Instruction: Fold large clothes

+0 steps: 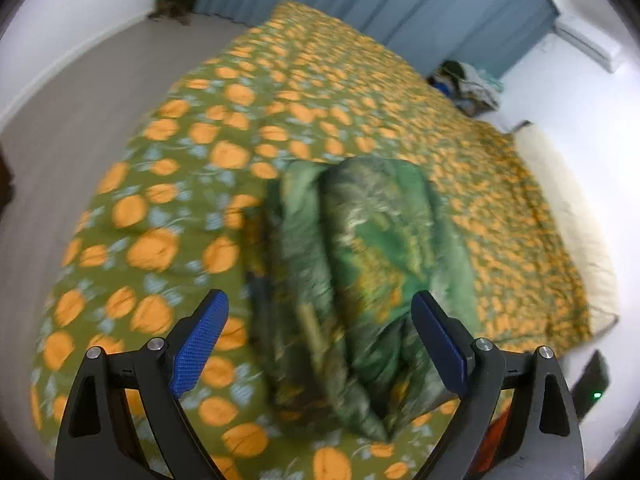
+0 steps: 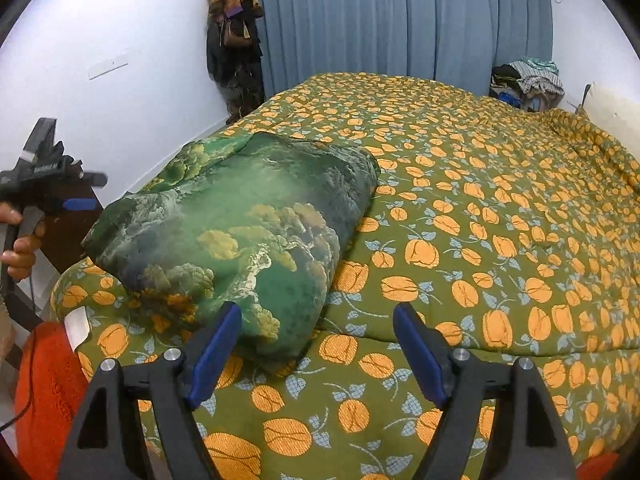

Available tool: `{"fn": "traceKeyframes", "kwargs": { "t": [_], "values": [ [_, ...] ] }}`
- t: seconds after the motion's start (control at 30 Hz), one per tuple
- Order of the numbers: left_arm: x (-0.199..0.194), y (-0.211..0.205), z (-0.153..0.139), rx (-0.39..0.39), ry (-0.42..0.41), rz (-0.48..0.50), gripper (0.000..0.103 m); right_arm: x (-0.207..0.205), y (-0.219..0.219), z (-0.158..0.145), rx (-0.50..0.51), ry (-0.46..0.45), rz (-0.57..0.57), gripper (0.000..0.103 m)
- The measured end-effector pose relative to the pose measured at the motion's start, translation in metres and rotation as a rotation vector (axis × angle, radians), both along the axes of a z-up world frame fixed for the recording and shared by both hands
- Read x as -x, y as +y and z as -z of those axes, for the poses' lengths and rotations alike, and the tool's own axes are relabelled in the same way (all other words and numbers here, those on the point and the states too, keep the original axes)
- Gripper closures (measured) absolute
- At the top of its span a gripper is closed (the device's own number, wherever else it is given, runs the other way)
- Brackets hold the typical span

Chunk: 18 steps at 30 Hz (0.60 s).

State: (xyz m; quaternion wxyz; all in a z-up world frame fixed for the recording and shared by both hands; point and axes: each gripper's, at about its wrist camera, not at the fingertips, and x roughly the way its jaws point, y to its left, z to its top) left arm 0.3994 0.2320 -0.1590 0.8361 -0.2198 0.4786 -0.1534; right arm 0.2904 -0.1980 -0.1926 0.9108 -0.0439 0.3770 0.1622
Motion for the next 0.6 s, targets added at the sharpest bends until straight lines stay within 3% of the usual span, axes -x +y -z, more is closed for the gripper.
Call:
{"fn": "traceKeyframes", "kwargs": {
  "t": [0.27,0.43,0.6],
  "values": [
    [-0.051,-0.016,0.048,0.173,0.168,0.104,0.01,-0.004,-0.006,0.003,-0.091,0.036,-0.039,0.023],
    [-0.057,-0.019,0.077,0.19,0.216,0.087,0.01,-0.017,-0.017,0.011,-0.182,0.095,-0.017,0.023],
    [-0.055,-0.018,0.08,0.164,0.197,0.089,0.001,-0.031,-0.03,0.016,-0.231,0.137,0.024,0.023]
  ]
}}
